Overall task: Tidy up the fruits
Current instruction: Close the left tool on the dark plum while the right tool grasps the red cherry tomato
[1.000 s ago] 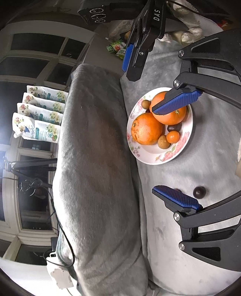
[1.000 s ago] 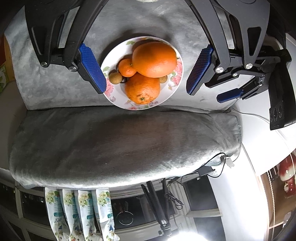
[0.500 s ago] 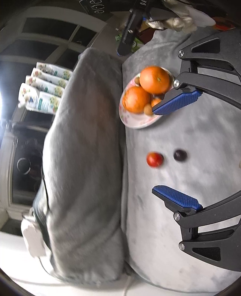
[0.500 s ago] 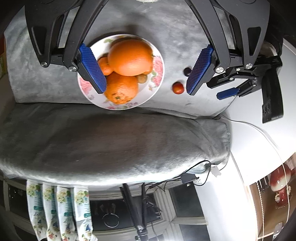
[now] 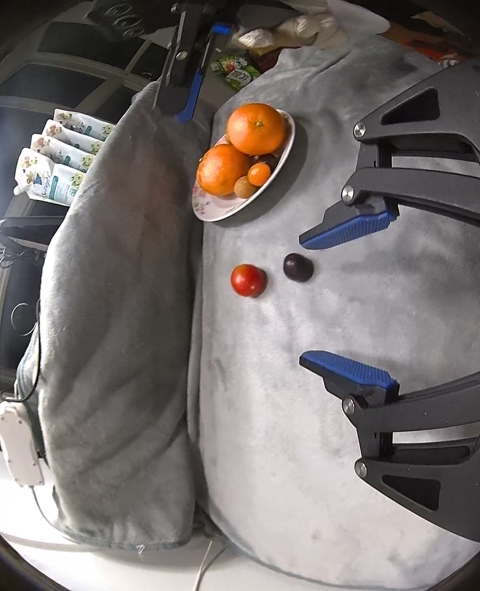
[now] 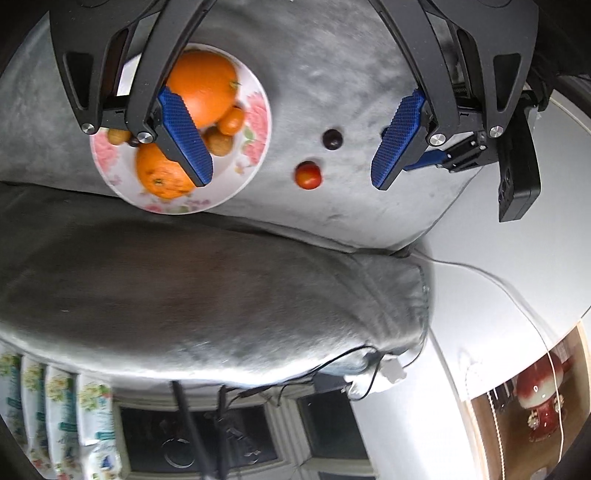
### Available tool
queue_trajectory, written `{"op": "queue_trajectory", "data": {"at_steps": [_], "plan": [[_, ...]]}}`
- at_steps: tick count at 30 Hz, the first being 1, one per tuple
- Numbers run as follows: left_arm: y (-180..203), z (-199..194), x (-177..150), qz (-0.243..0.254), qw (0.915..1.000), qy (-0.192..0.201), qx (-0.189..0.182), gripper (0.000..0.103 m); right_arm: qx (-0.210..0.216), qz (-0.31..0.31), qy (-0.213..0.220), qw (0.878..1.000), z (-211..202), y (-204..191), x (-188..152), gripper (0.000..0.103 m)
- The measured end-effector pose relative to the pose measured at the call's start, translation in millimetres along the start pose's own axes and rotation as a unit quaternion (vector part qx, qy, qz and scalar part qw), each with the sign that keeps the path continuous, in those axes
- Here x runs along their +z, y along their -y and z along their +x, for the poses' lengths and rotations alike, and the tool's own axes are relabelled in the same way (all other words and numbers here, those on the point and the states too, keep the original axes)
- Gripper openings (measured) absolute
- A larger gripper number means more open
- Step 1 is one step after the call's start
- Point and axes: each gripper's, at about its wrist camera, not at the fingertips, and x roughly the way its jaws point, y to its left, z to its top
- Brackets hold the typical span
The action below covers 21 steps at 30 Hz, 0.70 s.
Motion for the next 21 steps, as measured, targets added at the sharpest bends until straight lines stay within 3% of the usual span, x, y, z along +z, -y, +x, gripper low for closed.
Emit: {"op": "queue_trajectory", "data": {"at_steps": [2, 10, 21], "plan": [[1.4, 2.6, -1.7, -0.002, 1.0000, -0.003, -0.007, 0.052, 0.013, 0.000, -0.012, 1.000, 11.8, -3.8, 3.6, 0.088], [7.2, 22.5, -0.1, -0.024, 0.9985, -0.024, -0.044, 0.040, 0.056, 0.025, -0.097, 0.993, 75.0, -8.2, 10.0, 0.058], [8.8, 43.3, 8.9, -0.033, 0.9975, -0.037, -0.050, 0.035, 0.048, 0.028, -0.160, 0.986, 140.1, -12.3, 10.6, 0.047]]}}
